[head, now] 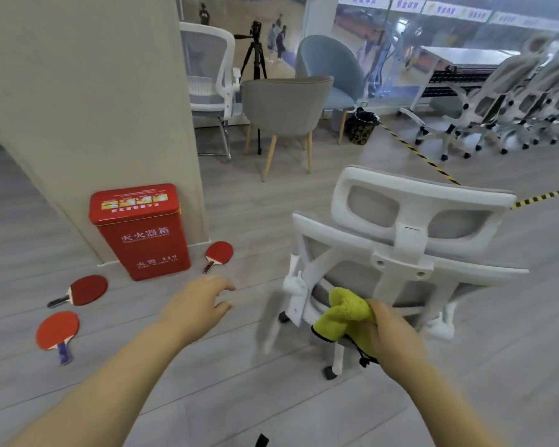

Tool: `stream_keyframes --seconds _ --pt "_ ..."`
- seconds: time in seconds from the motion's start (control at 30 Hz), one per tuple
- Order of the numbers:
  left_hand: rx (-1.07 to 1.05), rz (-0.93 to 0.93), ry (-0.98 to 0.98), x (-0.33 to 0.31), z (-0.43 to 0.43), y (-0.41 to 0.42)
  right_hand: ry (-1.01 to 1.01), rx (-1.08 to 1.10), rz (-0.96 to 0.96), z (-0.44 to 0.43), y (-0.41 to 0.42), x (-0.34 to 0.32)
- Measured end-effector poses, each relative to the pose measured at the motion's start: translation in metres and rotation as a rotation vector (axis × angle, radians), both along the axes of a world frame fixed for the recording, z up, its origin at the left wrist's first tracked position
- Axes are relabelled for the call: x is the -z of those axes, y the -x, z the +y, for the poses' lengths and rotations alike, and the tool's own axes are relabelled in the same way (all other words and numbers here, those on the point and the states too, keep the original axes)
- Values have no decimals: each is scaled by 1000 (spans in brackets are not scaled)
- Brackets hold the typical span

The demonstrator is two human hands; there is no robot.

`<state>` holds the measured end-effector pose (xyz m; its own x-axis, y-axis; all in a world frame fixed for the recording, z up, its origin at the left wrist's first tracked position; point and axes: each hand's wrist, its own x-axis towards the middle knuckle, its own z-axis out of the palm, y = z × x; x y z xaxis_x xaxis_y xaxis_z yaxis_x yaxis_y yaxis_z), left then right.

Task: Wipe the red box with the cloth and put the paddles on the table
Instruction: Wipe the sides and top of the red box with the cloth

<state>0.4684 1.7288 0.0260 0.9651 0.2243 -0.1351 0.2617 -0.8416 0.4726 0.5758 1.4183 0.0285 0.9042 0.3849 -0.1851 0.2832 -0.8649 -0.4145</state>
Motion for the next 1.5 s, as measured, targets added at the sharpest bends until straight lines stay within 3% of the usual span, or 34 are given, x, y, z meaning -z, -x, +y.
stream_keyframes --seconds 0.23,0.47,0.83,1.1,1.3,1.5 --pt "-120 87 -52 11 104 66 -77 -255 60 147 22 2" --pt "-239 156 -86 25 191 79 156 -401 57 263 -4 20" --pt "-431 276 -82 50 322 -20 185 -613 75 438 -134 54" --pt "-492 235 -24 74 412 -78 248 -701 88 533 -203 71" --pt "-481 241 0 116 470 -108 305 -688 124 592 -233 108" --pt "-485 202 24 194 540 -156 226 -542 -76 673 -281 167"
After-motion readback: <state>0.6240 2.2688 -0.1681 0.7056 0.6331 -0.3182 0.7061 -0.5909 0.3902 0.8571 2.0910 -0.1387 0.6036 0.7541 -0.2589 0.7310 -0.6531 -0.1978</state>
